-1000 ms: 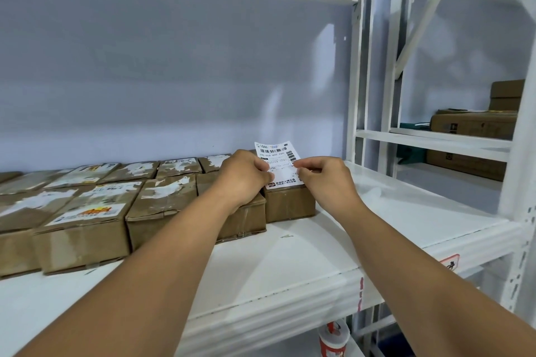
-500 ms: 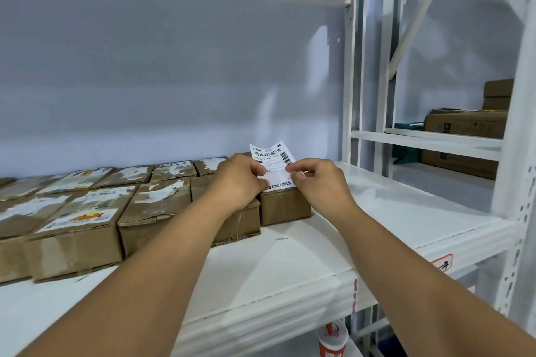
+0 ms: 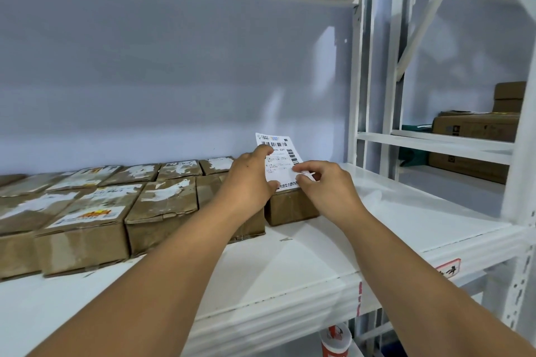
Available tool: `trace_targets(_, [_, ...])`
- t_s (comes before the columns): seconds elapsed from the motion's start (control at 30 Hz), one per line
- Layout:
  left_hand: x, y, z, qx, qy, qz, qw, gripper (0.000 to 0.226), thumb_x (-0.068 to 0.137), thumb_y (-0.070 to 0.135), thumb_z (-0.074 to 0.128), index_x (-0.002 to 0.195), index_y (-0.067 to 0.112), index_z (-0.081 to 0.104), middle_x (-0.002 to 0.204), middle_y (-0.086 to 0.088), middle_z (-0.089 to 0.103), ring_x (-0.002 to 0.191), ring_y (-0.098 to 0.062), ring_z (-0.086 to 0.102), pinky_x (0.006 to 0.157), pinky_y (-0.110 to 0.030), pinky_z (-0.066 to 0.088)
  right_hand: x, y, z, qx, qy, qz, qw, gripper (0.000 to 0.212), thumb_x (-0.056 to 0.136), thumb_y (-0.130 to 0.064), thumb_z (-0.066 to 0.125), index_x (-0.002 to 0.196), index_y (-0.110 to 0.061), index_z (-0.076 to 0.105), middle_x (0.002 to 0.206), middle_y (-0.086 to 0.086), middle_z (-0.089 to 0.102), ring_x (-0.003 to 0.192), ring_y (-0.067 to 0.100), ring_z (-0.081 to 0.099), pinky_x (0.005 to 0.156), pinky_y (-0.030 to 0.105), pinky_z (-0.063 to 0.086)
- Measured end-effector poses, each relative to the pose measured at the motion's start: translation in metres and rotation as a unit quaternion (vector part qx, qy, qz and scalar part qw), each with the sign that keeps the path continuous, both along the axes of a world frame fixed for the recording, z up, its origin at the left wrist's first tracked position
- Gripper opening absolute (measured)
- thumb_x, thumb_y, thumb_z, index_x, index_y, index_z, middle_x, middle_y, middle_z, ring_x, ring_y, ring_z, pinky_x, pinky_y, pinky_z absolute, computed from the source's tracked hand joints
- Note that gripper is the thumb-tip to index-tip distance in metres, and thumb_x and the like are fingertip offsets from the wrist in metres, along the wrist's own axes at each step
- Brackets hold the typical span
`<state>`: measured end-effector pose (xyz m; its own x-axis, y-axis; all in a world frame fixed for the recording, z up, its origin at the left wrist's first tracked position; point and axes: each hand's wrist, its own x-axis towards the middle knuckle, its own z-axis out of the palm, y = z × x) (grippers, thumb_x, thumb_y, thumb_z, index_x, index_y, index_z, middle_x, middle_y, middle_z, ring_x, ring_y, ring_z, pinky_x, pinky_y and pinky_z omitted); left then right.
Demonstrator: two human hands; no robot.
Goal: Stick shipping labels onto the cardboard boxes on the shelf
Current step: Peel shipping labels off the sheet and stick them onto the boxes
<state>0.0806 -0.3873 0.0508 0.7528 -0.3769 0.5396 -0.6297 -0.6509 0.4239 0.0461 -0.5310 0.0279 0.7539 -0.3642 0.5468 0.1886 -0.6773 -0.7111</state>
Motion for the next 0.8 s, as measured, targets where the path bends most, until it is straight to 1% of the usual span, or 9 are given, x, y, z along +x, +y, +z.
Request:
trace_targets(0.07, [0.000, 0.000, -0.001, 0.007, -0.011, -0.001, 1.000, 0.063, 0.085, 0.016, 0.065, 0.140, 0.023, 0.035, 0.126, -0.008, 0.049, 0.109, -0.022, 0.054, 0.087, -0.024, 0.040, -0.001, 0.000, 0.000, 0.011, 0.018, 0.007, 1.000, 0.024, 0.090, -0.020, 0.057, 0.109, -0.022, 0.071, 0.094, -0.006, 0.061, 0.082, 0.008, 0.050, 0.062, 0.007, 0.034])
trace_targets(0.17, [-0.002, 0.002, 0.000, -0.001, 0.002, 0.001, 1.000, 0.065, 0.086, 0.017, 0.064, 0.142, 0.025, 0.031, 0.130, -0.006, 0.035, 0.103, -0.021, 0.056, 0.086, -0.019, 0.036, -0.004, 0.001, 0.000, 0.024, 0.038, 0.013, 0.999, 0.025, 0.091, -0.023, 0.056, 0.113, -0.022, 0.069, 0.117, -0.003, 0.065, 0.102, 0.011, 0.056, 0.079, 0.013, 0.035])
trace_targets(0.27, [-0.003, 0.002, -0.001, 0.014, -0.008, -0.002, 1.000, 0.055, 0.087, 0.017, 0.062, 0.136, 0.024, 0.039, 0.130, -0.005, 0.036, 0.104, -0.020, 0.055, 0.089, -0.018, 0.035, -0.005, 0.001, 0.001, 0.028, 0.039, 0.014, 0.999, 0.025, 0.091, -0.024, 0.057, 0.112, -0.022, 0.069, 0.119, -0.003, 0.065, 0.109, 0.012, 0.056, 0.083, 0.015, 0.036])
trace_targets(0.37, [-0.001, -0.001, -0.002, 0.047, -0.027, 0.020, 0.998, 0.035, 0.089, 0.020, 0.060, 0.124, 0.021, 0.056, 0.126, -0.004, 0.049, 0.109, -0.019, 0.053, 0.091, -0.022, 0.036, -0.004, 0.001, 0.000, 0.037, 0.045, 0.016, 0.998, 0.022, 0.091, -0.022, 0.056, 0.108, -0.023, 0.071, 0.115, -0.003, 0.065, 0.099, 0.011, 0.055, 0.077, 0.016, 0.035])
trace_targets(0.43, [0.000, -0.001, -0.002, 0.052, -0.029, 0.041, 0.997, 0.029, 0.089, 0.023, 0.059, 0.118, 0.022, 0.060, 0.119, -0.004, 0.058, 0.107, -0.019, 0.054, 0.088, -0.025, 0.040, -0.004, 0.001, 0.000, 0.042, 0.046, 0.016, 0.998, 0.021, 0.091, -0.019, 0.054, 0.104, -0.023, 0.071, 0.110, -0.004, 0.066, 0.093, 0.010, 0.054, 0.075, 0.017, 0.035])
trace_targets(0.5, [-0.002, -0.001, -0.003, 0.055, -0.039, 0.050, 0.996, 0.028, 0.089, 0.026, 0.057, 0.118, 0.025, 0.060, 0.116, -0.002, 0.063, 0.106, -0.018, 0.057, 0.084, -0.026, 0.043, -0.004, 0.001, 0.000, 0.049, 0.034, 0.015, 0.998, 0.021, 0.090, -0.017, 0.054, 0.102, -0.022, 0.071, 0.106, -0.004, 0.067, 0.091, 0.010, 0.056, 0.077, 0.017, 0.038])
trace_targets(0.57, [-0.003, -0.002, -0.005, 0.071, -0.068, 0.058, 0.994, 0.029, 0.090, 0.029, 0.054, 0.118, 0.029, 0.059, 0.116, 0.002, 0.065, 0.106, -0.018, 0.059, 0.085, -0.028, 0.047, -0.004, 0.001, 0.000, 0.052, 0.022, 0.009, 0.998, 0.021, 0.090, -0.016, 0.054, 0.101, -0.022, 0.071, 0.099, -0.006, 0.067, 0.088, 0.009, 0.056, 0.076, 0.017, 0.037])
trace_targets(0.7, [-0.007, -0.003, -0.004, 0.088, -0.126, 0.054, 0.987, 0.029, 0.093, 0.035, 0.048, 0.119, 0.030, 0.057, 0.111, 0.006, 0.068, 0.106, -0.019, 0.059, 0.083, -0.029, 0.045, -0.005, -0.002, -0.001, 0.060, 0.009, -0.012, 0.998, 0.029, 0.088, -0.009, 0.046, 0.100, -0.022, 0.070, 0.092, -0.006, 0.063, 0.083, 0.012, 0.053, 0.073, 0.020, 0.036])
trace_targets(0.8, [-0.012, -0.003, -0.005, 0.137, -0.163, 0.040, 0.976, 0.029, 0.095, 0.039, 0.044, 0.117, 0.030, 0.059, 0.108, 0.003, 0.068, 0.102, -0.022, 0.059, 0.075, -0.029, 0.042, -0.004, -0.006, 0.000, 0.087, 0.002, -0.040, 0.995, 0.033, 0.086, -0.007, 0.043, 0.097, -0.022, 0.070, 0.089, -0.004, 0.062, 0.080, 0.013, 0.052, 0.062, 0.020, 0.037])
